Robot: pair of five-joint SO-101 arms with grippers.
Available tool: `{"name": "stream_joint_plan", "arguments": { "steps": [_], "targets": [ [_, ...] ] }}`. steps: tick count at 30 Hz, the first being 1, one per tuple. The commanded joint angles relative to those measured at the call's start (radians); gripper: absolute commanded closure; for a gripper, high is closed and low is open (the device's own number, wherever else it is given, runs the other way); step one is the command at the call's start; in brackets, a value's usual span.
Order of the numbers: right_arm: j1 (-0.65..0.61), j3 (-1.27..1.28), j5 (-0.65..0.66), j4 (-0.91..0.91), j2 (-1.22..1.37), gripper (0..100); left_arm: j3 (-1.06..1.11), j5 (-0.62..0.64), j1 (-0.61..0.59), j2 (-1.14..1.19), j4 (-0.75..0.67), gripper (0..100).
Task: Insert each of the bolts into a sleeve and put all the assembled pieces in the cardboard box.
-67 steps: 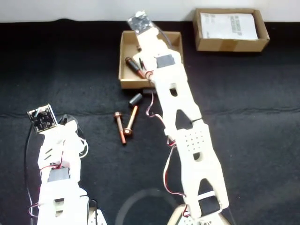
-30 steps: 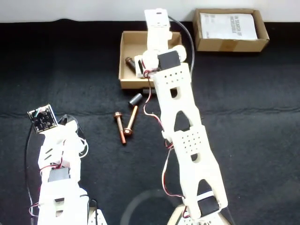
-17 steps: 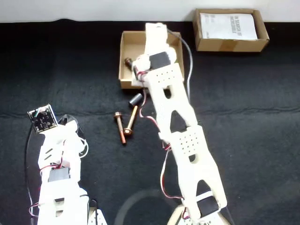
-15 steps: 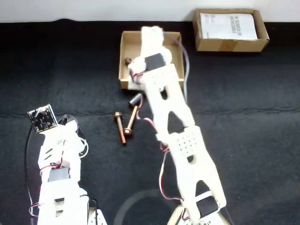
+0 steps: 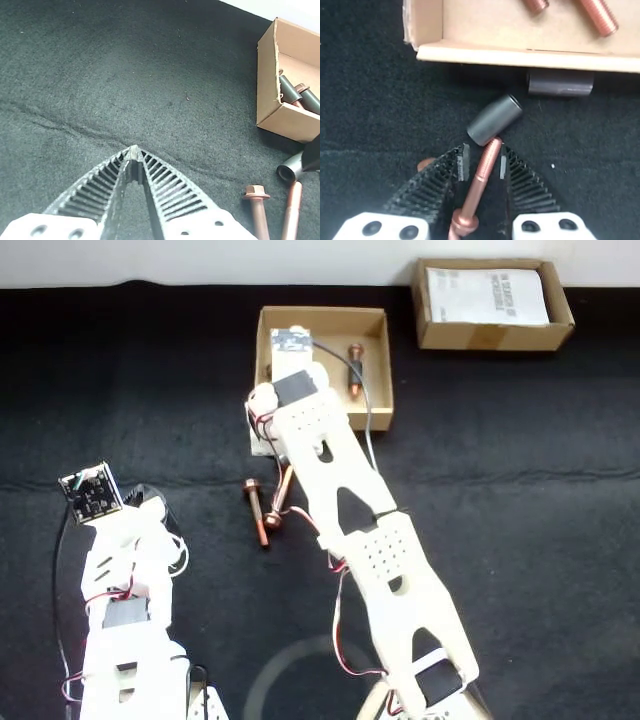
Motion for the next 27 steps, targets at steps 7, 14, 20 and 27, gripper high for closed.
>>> {"name": "stream_joint_plan", "arguments": {
  "steps": [7, 14, 20, 27],
  "targets": [
    [0.013, 0.104, -0.009, -0.125, -0.061, 91.0, 0.015, -0.002, -0.008, -0.008, 0.005, 99],
    [0.013, 0.197, -0.008, -0.193, -0.061, 84.1, 0.015, -0.002, -0.008, -0.008, 0.005, 99],
    [0.013, 0.259, -0.005, -0.263, -0.061, 83.9, 0.015, -0.003, -0.008, -0.008, 0.005, 99],
    [0.031, 0.295, -0.003, -0.315, -0.061, 93.7, 0.015, -0.003, -0.008, -0.01, 0.005, 99]
  ]
}}
